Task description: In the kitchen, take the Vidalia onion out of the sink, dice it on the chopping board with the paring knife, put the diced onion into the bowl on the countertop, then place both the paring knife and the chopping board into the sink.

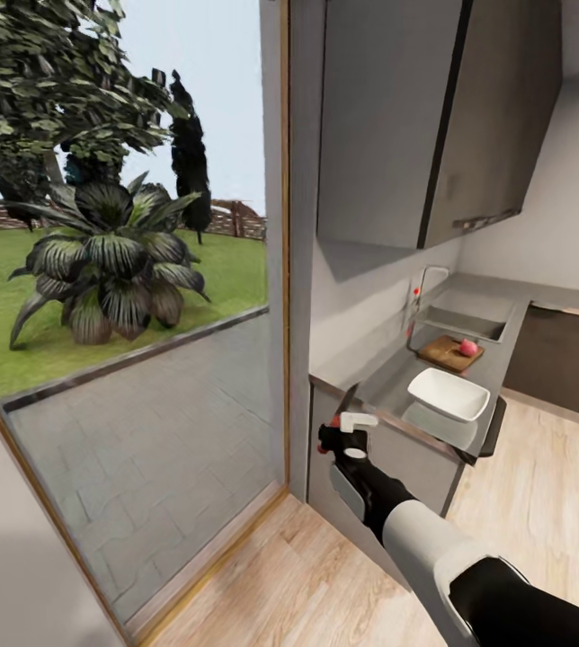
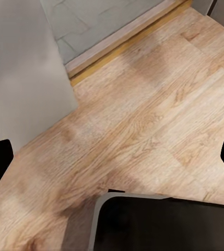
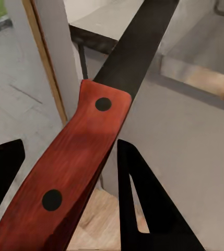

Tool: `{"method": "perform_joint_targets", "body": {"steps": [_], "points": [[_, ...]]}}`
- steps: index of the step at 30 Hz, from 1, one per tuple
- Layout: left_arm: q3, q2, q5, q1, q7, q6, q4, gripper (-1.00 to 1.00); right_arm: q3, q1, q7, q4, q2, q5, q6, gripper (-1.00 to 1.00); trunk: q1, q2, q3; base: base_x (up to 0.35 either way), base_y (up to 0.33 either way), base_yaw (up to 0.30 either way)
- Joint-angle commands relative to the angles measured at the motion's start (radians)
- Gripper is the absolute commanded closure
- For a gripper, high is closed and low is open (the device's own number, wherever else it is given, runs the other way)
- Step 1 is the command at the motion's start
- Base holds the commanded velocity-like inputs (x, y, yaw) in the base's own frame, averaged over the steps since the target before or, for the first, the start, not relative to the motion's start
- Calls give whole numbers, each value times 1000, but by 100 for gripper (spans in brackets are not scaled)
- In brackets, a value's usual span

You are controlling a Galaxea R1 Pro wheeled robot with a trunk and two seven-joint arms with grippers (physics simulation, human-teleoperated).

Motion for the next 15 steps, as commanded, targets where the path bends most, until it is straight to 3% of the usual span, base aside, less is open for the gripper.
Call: {"method": "perform_joint_targets", "body": {"steps": [1, 7, 10, 14, 15], "points": [[8, -2, -7, 0, -7, -1, 1, -100, 9, -1, 11, 14, 0, -7, -2, 100, 1, -2, -1, 0, 0, 0], [8, -2, -7, 0, -7, -1, 4, -100, 18, 2, 31, 76, 0, 10, -43, 100, 1, -2, 9, 0, 0, 0], [8, -2, -7, -1, -7, -1, 4, -100, 34, 13, 74, 141, 0, 32, -96, 100, 1, -2, 14, 0, 0, 0], [8, -2, -7, -1, -7, -1, 6, -100, 40, 36, 132, 251, 0, 59, -217, 100, 1, -2, 20, 0, 0, 0], [8, -2, -7, -2, -7, -1, 11, -100, 41, 59, 143, 325, 0, 76, -300, 100, 1, -2, 22, 0, 0, 0]]}}
